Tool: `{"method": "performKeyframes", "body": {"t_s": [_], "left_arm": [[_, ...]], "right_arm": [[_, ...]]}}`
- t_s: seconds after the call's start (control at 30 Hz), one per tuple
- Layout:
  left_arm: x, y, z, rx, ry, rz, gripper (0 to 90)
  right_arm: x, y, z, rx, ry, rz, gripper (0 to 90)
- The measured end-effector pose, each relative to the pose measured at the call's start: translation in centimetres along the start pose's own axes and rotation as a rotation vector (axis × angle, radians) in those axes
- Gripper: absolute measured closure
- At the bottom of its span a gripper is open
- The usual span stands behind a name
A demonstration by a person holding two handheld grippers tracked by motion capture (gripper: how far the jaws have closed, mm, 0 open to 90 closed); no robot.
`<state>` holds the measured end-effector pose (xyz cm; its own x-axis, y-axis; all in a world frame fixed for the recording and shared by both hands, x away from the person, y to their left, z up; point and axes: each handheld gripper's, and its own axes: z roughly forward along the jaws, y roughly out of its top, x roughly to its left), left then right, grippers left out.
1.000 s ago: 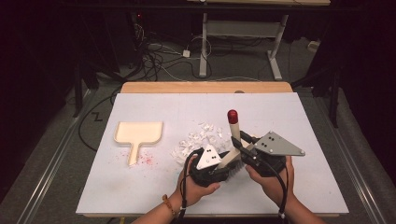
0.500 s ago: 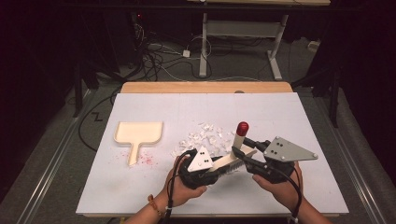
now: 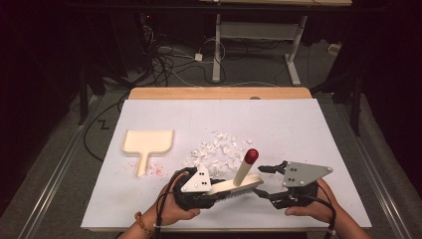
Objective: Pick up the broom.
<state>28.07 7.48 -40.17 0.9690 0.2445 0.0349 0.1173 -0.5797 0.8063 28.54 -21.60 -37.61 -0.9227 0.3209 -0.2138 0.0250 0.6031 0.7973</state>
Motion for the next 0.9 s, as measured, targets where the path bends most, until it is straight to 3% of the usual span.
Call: {"method": "performKeyframes", "body": {"t_s": [0.13, 0.2, 0.3, 0.37, 0.47, 0.53, 0.63, 0.8, 0.9], "left_arm": [[-0.3, 0.1, 0.4, 0.014, -0.080, 0.037, 64.7], [-0.8, 0.2, 0.6, 0.029, -0.084, 0.061, 64.7], [-1.1, 0.4, 0.6, 0.020, -0.128, 0.079, 64.7], [-1.1, 0.4, 0.6, 0.016, -0.145, 0.079, 64.6], [-0.9, 0.2, 0.6, 0.011, -0.156, 0.066, 63.8], [-0.7, 0.1, 0.5, 0.004, -0.164, 0.067, 62.3], [-0.8, 0.1, 0.4, 0.009, -0.143, 0.093, 60.4], [-1.2, 0.2, 0.2, 0.009, -0.156, 0.133, 64.2], [-1.3, 0.2, 0.2, 0.000, -0.161, 0.132, 64.3]], "right_arm": [[0.8, -0.3, 2.0, 0.068, 0.070, -0.048, 39.0], [1.4, -0.5, 2.9, 0.091, 0.114, -0.070, 40.1], [2.1, -0.9, 4.1, 0.112, 0.188, -0.094, 47.9], [2.3, -1.1, 4.8, 0.098, 0.240, -0.114, 53.2], [2.4, -1.1, 4.8, 0.065, 0.269, -0.121, 64.2], [2.5, -1.1, 4.8, 0.060, 0.272, -0.144, 66.6], [2.7, -1.0, 4.8, 0.059, 0.260, -0.141, 67.4], [2.7, -1.0, 4.6, 0.036, 0.299, -0.132, 63.8], [2.7, -0.8, 4.3, 0.002, 0.321, -0.107, 62.5]]}}
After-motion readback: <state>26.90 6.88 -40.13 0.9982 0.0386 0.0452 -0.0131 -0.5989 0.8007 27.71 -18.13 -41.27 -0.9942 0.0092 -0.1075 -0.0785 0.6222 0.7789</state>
